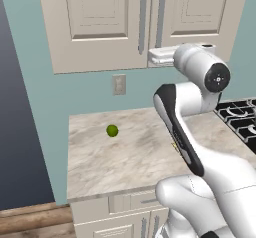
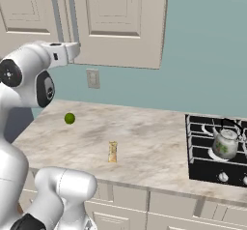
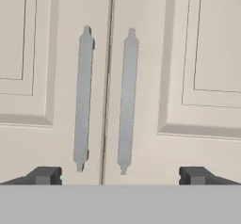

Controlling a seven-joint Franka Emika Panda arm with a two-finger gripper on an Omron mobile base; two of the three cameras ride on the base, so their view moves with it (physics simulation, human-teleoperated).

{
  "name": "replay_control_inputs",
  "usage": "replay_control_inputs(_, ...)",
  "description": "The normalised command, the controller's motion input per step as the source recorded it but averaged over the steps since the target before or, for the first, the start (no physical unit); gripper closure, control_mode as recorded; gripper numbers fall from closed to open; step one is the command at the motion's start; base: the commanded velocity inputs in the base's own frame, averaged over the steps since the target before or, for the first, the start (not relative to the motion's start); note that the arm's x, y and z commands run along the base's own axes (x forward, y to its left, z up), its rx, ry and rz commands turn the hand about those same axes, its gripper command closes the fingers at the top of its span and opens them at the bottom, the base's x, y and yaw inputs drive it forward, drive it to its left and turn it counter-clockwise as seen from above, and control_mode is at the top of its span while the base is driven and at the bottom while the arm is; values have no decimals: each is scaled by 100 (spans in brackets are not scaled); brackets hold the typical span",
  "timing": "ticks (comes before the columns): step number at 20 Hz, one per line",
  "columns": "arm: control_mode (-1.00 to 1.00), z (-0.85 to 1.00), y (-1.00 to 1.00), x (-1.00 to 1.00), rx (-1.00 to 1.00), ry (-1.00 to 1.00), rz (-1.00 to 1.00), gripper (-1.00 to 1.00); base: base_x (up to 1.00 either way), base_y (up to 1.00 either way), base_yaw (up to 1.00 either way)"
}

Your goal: Pick the pan from the cabinet and place it on the stove. Then turn on the stove burner for the pan.

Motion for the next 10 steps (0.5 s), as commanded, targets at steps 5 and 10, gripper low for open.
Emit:
replay_control_inputs(5, -100, 22, 0, 3, 7, -20, 1, -100, 0, 0, 0)
replay_control_inputs(10, -100, 16, 2, 34, 3, -10, 0, -100, 0, 0, 0)
